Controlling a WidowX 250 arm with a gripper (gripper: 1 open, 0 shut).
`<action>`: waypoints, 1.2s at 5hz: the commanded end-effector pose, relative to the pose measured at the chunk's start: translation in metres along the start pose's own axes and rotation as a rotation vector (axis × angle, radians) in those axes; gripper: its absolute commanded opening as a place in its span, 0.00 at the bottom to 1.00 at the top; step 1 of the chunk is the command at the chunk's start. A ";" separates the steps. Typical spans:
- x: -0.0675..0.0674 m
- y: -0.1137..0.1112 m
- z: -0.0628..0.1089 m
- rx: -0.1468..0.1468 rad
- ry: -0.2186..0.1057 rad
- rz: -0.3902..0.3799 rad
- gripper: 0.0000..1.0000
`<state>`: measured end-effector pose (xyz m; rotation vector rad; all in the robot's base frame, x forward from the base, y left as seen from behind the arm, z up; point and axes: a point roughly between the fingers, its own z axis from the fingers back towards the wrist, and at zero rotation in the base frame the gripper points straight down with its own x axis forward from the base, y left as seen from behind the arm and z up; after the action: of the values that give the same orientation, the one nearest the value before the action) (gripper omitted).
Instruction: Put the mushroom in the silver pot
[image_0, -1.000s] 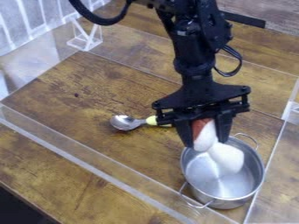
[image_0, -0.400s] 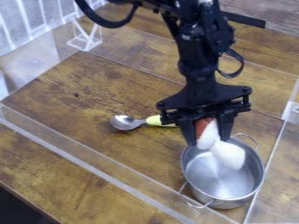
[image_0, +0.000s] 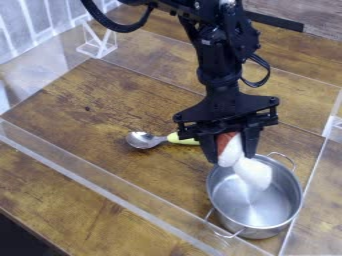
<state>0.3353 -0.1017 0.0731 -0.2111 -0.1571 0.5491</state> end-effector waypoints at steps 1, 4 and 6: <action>0.008 -0.004 0.017 -0.031 -0.067 0.053 0.00; -0.013 -0.020 -0.002 -0.052 -0.082 0.072 0.00; -0.007 -0.021 0.016 -0.026 -0.095 0.111 1.00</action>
<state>0.3286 -0.1184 0.0658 -0.1728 -0.1804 0.6720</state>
